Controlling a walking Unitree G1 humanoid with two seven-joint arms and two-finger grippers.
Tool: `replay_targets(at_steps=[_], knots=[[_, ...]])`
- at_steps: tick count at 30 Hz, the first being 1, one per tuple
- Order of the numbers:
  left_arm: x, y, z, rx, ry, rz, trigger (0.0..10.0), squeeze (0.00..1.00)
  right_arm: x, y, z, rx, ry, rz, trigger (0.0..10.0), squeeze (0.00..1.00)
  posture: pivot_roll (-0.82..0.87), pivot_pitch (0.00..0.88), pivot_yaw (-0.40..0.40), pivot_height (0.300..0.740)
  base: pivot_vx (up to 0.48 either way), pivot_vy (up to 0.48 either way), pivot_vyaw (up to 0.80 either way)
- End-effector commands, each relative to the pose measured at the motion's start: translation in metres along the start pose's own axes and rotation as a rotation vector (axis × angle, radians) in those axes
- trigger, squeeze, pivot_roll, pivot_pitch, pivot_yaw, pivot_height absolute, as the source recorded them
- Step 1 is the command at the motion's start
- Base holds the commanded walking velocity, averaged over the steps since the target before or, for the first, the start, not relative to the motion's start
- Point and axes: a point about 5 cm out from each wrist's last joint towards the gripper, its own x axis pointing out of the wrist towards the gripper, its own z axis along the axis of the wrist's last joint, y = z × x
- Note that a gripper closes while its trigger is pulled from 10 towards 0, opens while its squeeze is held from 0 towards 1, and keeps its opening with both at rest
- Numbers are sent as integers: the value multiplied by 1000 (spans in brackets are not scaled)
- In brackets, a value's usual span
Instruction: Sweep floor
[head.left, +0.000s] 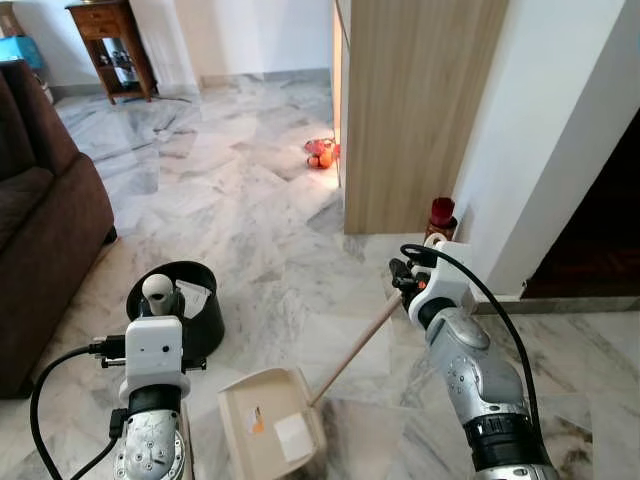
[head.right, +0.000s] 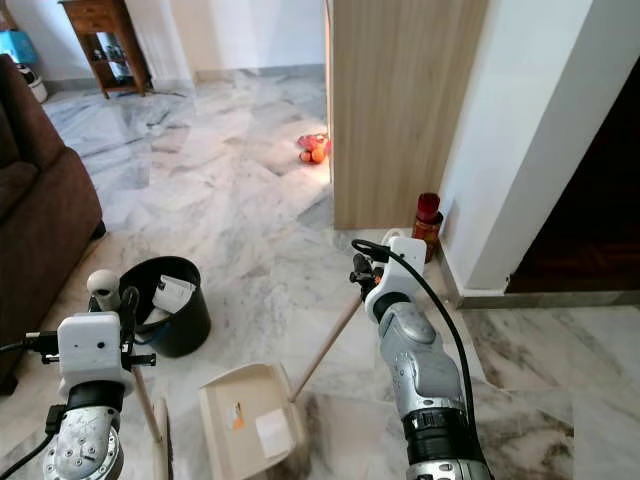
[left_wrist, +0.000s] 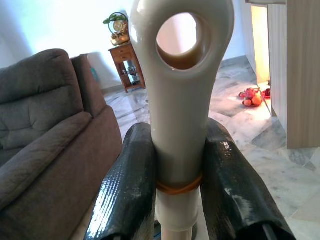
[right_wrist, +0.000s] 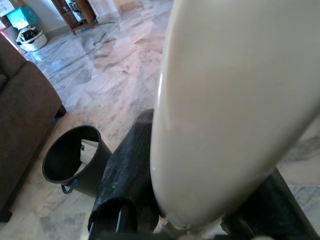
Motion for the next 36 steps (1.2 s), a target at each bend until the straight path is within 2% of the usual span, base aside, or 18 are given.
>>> replay_targets(at_steps=[1,36], knots=[[2,4,6,11,-35,14,10000,0,1,8,13,19,-55,32,10000,0,-177,41,65,740,0,322,0],[2,5,6,17,-34,18,10000,0,3,9,14,19,-57,35,10000,0,-177,34,66,740,0,386,0]])
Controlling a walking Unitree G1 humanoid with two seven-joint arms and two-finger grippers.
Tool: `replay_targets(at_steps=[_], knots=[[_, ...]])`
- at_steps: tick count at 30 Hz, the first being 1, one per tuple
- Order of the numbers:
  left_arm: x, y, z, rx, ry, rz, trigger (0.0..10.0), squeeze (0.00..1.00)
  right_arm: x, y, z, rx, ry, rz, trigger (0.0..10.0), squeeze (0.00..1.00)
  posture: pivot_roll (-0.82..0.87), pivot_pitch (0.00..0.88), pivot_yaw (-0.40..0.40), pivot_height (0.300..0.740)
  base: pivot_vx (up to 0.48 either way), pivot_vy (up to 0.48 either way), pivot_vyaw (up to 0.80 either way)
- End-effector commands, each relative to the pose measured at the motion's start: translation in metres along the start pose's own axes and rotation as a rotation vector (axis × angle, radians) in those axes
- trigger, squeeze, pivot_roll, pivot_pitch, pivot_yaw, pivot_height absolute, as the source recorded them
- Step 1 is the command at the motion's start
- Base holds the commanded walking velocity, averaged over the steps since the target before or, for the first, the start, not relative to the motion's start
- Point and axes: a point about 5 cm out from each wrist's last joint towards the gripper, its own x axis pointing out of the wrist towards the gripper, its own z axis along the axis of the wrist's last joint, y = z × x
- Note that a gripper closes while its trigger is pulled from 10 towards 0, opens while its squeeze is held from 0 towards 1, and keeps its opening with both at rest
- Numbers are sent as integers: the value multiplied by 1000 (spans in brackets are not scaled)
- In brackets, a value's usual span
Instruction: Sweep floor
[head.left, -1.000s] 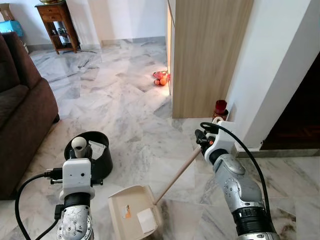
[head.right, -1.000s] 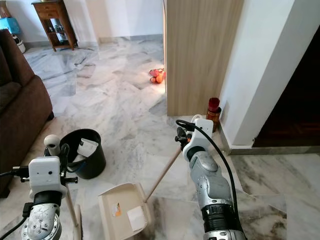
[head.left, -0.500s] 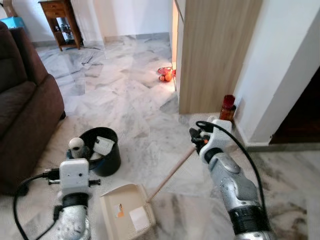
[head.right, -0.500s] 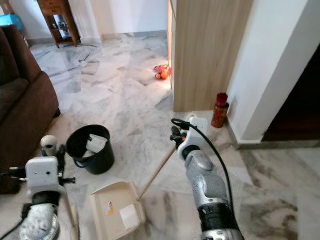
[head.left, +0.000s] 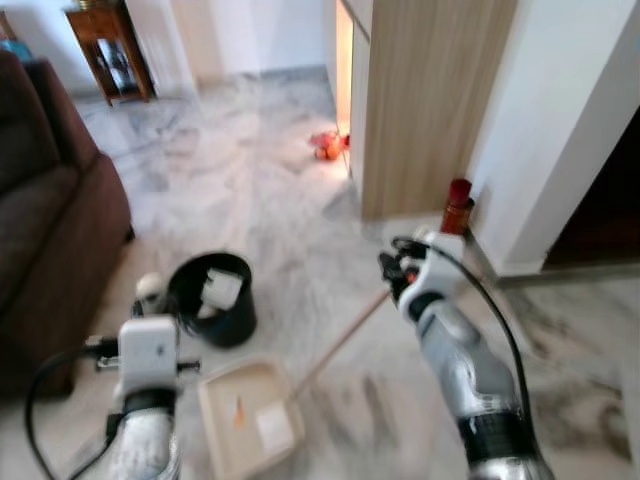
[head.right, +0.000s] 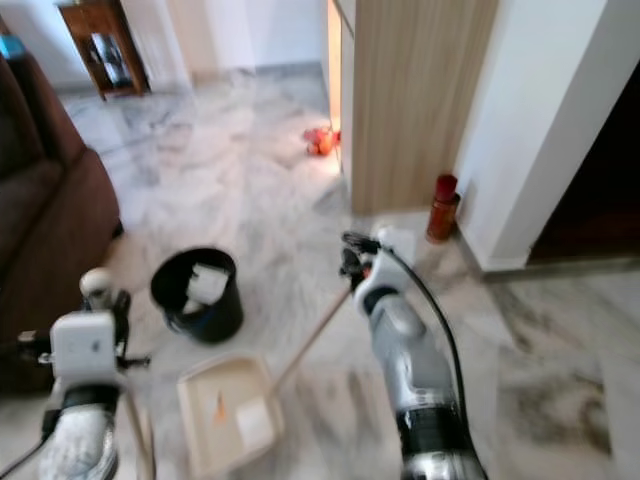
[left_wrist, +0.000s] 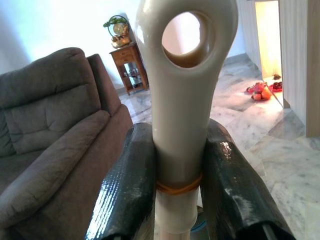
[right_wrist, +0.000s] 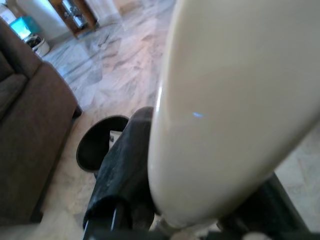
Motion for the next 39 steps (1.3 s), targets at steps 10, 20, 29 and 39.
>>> replay_targets(at_steps=[10,20,29,39], knots=[[2,5,7,16,-37,16,10000,0,2,10,13,-7,-53,31,10000,0,-173,39,66,740,0,382,0],[2,3,6,13,-34,-1,10000,0,2,10,13,-8,-52,29,10000,0,-174,42,67,740,0,221,0],[2,4,5,21,-25,7,10000,0,2,11,14,-4,-57,33,10000,0,-173,44,68,740,0,0,0],[2,6,4,34,-17,16,10000,0,2,11,12,-8,-48,38,10000,0,-172,45,68,740,285,0,0]])
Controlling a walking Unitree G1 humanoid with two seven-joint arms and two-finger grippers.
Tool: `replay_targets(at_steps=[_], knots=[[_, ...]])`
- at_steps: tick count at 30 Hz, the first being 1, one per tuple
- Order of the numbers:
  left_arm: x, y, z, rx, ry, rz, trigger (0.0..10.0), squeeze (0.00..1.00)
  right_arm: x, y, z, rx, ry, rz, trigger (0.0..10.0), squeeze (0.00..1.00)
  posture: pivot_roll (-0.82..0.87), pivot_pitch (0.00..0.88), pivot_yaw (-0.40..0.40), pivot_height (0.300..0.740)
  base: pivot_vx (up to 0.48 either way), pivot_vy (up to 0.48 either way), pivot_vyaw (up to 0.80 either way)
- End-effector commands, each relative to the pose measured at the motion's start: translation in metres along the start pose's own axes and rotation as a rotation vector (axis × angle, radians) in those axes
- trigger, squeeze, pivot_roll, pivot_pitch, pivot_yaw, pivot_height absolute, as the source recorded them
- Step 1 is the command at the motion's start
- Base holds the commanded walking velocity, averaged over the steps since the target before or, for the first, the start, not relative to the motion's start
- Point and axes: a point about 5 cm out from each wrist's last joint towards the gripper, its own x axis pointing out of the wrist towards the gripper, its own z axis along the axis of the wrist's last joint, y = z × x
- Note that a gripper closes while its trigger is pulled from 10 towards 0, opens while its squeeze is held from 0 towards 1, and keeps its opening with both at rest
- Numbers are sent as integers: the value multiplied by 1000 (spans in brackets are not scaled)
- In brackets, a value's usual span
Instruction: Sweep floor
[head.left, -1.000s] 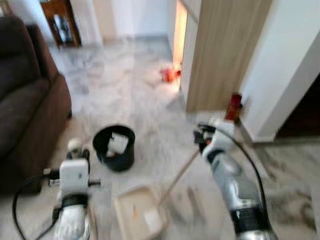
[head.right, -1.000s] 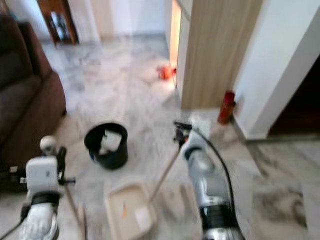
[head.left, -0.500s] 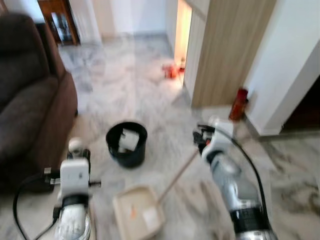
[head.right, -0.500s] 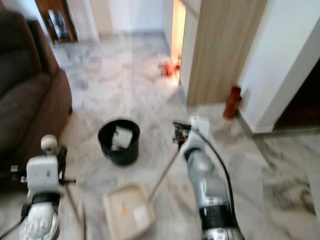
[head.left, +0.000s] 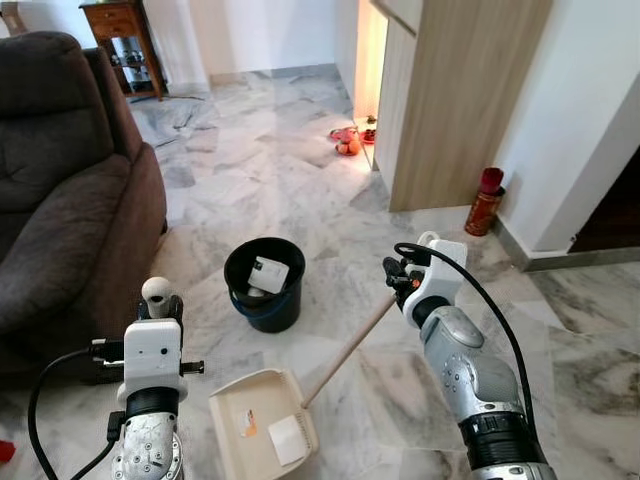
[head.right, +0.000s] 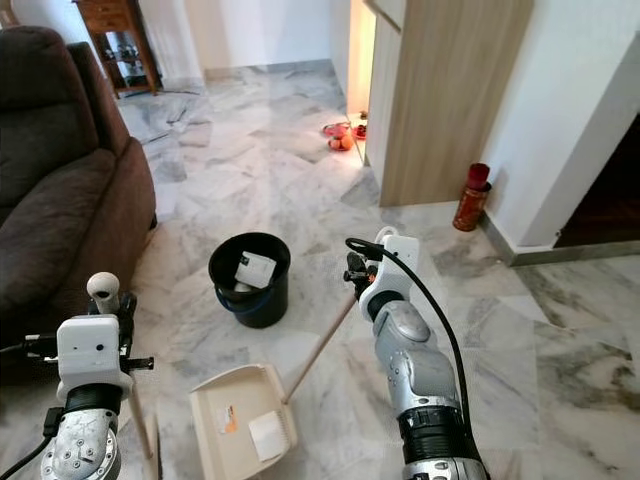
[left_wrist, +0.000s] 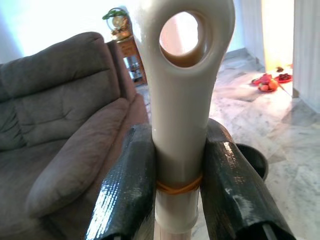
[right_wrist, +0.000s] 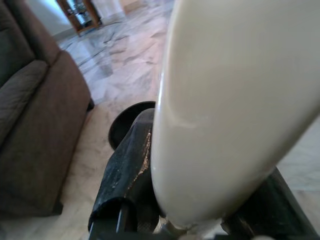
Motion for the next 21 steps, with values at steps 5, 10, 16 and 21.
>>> replay_targets(at_steps=[5,10,16,21], knots=[[3,4,6,26,-29,21,10000,0,1,6,12,12,-47,27,10000,0,-173,45,68,740,362,0,0],[3,4,6,27,-27,23,10000,0,1,6,12,2,-49,32,10000,0,-173,41,67,740,375,0,0],[3,4,6,27,-26,23,10000,0,1,8,14,-14,-62,48,10000,0,-175,37,67,740,382,0,678],[3,4,5,27,-26,22,10000,0,2,9,12,-4,-48,47,10000,0,-175,33,67,740,379,0,159]])
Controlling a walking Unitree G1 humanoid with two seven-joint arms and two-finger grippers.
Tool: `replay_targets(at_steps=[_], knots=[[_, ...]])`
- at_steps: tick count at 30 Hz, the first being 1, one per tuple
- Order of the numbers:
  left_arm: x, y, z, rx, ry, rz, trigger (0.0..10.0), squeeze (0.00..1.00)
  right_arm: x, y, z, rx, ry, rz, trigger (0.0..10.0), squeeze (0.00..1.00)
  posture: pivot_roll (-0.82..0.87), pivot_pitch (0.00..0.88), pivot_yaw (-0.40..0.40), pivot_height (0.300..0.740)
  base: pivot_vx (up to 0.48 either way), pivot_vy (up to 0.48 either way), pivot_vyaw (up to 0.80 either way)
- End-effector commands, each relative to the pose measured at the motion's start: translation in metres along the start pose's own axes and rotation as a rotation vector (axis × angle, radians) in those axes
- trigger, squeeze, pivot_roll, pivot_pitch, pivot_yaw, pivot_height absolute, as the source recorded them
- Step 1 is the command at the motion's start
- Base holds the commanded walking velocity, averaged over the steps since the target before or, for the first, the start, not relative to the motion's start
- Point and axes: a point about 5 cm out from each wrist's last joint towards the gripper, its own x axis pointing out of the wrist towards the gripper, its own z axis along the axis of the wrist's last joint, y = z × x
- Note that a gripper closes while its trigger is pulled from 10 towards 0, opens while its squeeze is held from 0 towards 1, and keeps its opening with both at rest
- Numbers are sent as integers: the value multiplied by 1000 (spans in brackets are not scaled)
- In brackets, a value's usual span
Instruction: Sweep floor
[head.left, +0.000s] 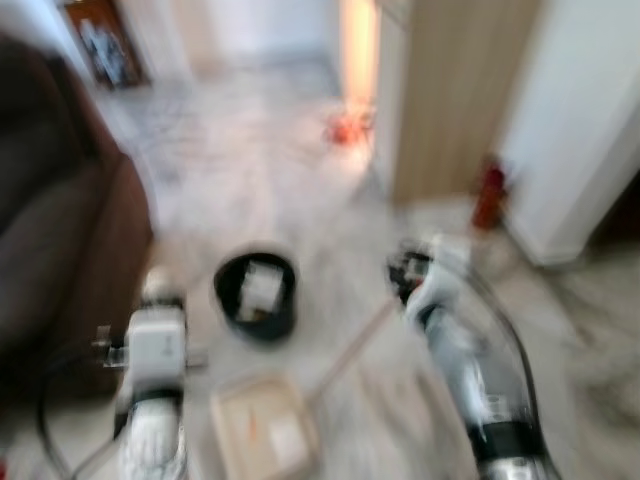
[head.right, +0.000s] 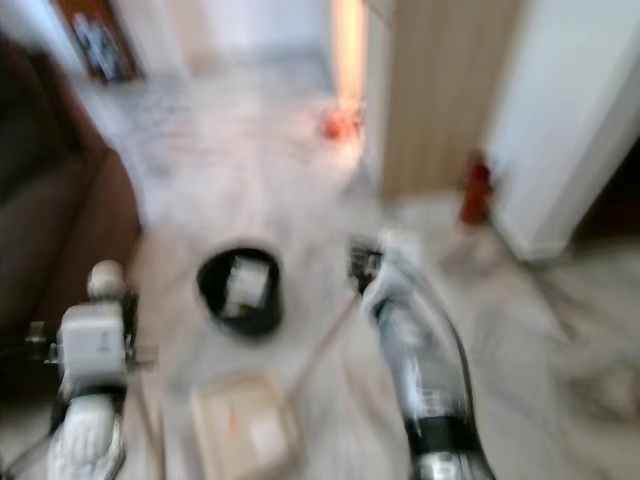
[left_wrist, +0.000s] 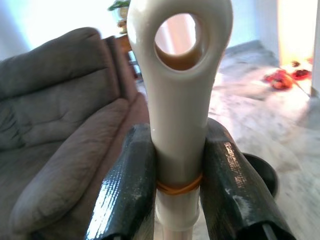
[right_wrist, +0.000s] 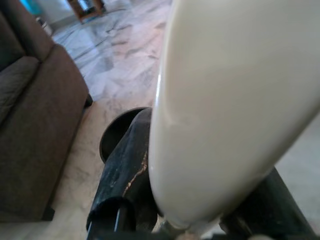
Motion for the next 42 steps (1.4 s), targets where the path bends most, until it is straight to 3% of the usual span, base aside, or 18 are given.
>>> replay_targets(at_steps=[1,16,30,34,42], knots=[[2,9,3,48,-21,29,10000,0,3,17,12,19,-54,64,10000,0,-175,33,67,740,379,0,0],[2,9,4,40,-29,20,10000,0,4,17,12,22,-52,62,10000,0,-175,39,68,740,377,0,0],[1,8,5,42,-38,12,10000,0,3,15,9,9,-38,47,10000,0,-175,35,70,740,0,0,0],[2,12,4,59,-36,15,10000,0,3,7,9,-53,-32,3,10000,0,-177,32,70,740,0,0,0],[13,32,12,128,-84,-6,10000,0,2,-7,3,-82,9,-70,10000,0,-179,32,70,740,0,0,0]])
